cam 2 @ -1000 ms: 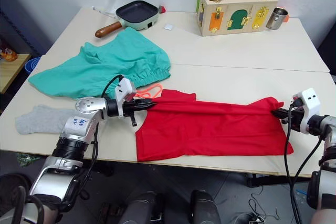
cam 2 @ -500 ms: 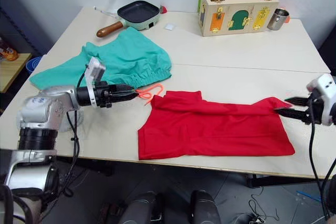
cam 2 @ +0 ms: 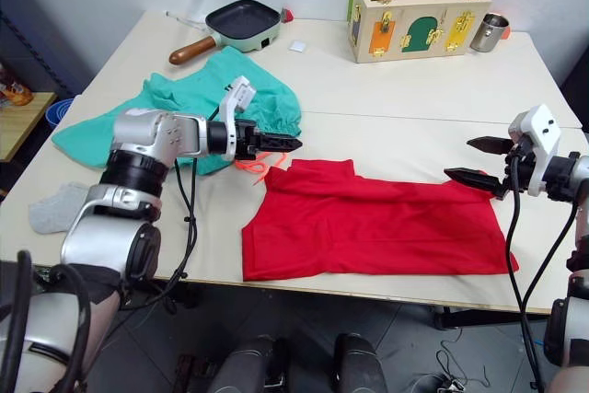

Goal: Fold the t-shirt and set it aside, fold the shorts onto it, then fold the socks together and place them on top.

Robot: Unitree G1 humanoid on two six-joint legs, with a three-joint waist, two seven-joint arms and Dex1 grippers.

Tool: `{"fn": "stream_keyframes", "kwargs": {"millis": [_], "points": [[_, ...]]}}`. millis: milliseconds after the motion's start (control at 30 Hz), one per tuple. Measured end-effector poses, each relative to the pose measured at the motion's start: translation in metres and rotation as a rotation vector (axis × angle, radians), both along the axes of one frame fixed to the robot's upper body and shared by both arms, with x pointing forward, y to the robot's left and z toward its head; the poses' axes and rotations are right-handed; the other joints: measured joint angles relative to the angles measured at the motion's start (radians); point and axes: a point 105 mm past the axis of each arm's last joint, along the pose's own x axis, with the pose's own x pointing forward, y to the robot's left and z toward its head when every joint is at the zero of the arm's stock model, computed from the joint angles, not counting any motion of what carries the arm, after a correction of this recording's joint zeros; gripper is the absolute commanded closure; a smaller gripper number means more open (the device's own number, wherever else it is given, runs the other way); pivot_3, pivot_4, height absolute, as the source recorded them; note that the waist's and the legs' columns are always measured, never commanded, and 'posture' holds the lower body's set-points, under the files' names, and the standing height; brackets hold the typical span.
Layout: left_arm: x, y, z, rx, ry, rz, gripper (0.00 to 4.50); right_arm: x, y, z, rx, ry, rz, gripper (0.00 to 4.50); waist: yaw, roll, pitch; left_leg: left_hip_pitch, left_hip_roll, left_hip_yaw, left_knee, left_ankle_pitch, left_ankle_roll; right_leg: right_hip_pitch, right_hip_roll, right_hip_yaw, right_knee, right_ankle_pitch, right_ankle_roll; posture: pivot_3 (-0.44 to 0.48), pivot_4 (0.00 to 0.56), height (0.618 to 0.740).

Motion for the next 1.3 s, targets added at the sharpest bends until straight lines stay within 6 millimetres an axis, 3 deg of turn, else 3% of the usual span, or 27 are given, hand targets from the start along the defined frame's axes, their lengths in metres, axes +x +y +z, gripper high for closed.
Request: {"fn": "stream_keyframes", "kwargs": {"millis": [133,300,333,433,633,767,933,1067,1200,1300], "points": [[0.005,-0.003,-0.031,0.121,0.047,0.026,0.31,-0.002,0.008,-0.004,0.006,0.002,0.021,0.00,0.000,0.000,0.000,0.000,0.000,0.001,0.000,0.000,0.000,0.000,0.000,0.000,0.000,0.000,0.000,0.000,0.150,0.740],[0.010,-0.004,-0.033,0.153,0.013,0.025,0.31,-0.007,0.014,-0.007,0.012,0.007,0.032,0.00,0.000,0.000,0.000,0.000,0.000,0.001,0.000,0.000,0.000,-0.001,0.000,0.001,0.001,0.000,0.000,0.000,0.150,0.740],[0.011,-0.006,-0.034,0.148,0.004,0.026,0.49,-0.008,0.015,-0.008,0.011,0.008,0.036,0.00,0.002,0.000,0.000,0.000,0.000,0.001,0.001,0.000,0.000,-0.001,0.000,0.001,0.001,0.000,0.000,0.000,0.150,0.740],[0.015,-0.009,-0.037,0.134,-0.026,0.038,1.21,-0.012,0.017,-0.013,0.014,0.018,0.042,0.00,0.008,0.000,0.000,0.000,0.000,0.001,0.001,0.000,0.000,-0.001,-0.001,0.001,0.001,0.000,0.000,0.000,0.150,0.740],[0.014,-0.019,-0.044,0.098,-0.018,0.031,3.09,-0.016,0.020,-0.017,0.020,0.024,0.054,0.00,0.019,-0.001,0.000,0.000,-0.001,0.001,0.001,0.000,0.000,-0.001,-0.001,0.000,0.001,0.000,0.000,0.000,0.150,0.740],[0.016,-0.024,-0.039,0.054,-0.051,0.035,4.40,-0.024,0.023,-0.013,0.035,-0.015,0.099,0.00,0.021,-0.001,0.000,0.000,-0.001,0.001,0.001,0.000,0.000,-0.001,0.000,0.000,0.001,0.000,0.000,0.000,0.150,0.740],[0.019,-0.028,-0.024,-0.070,-0.084,0.053,4.48,-0.029,0.026,-0.012,0.080,-0.061,0.112,0.00,0.020,-0.001,0.000,0.000,-0.001,0.001,0.001,0.000,0.000,-0.001,-0.001,-0.001,0.001,0.000,0.000,0.000,0.150,0.740],[0.017,-0.029,-0.003,-0.181,-0.243,-0.029,4.48,-0.034,0.029,-0.006,0.103,-0.110,0.113,0.00,0.020,-0.001,0.000,0.000,-0.001,0.001,0.001,0.000,0.000,-0.001,0.000,-0.002,0.001,0.000,0.000,0.000,0.150,0.740],[-0.005,-0.022,0.013,-0.244,-0.386,-0.253,4.48,-0.039,0.028,0.000,0.119,-0.139,0.113,0.00,0.020,-0.001,0.000,0.000,0.000,0.002,0.001,0.000,0.000,-0.001,0.001,-0.004,0.001,0.000,0.000,0.000,0.150,0.740],[-0.027,-0.011,0.005,-0.162,-0.503,-0.419,4.48,-0.041,0.026,-0.004,0.127,-0.117,0.101,0.00,0.019,0.000,0.000,0.001,0.000,0.002,0.001,0.000,0.000,-0.001,0.001,-0.003,0.001,0.000,0.000,0.000,0.150,0.740]]}}
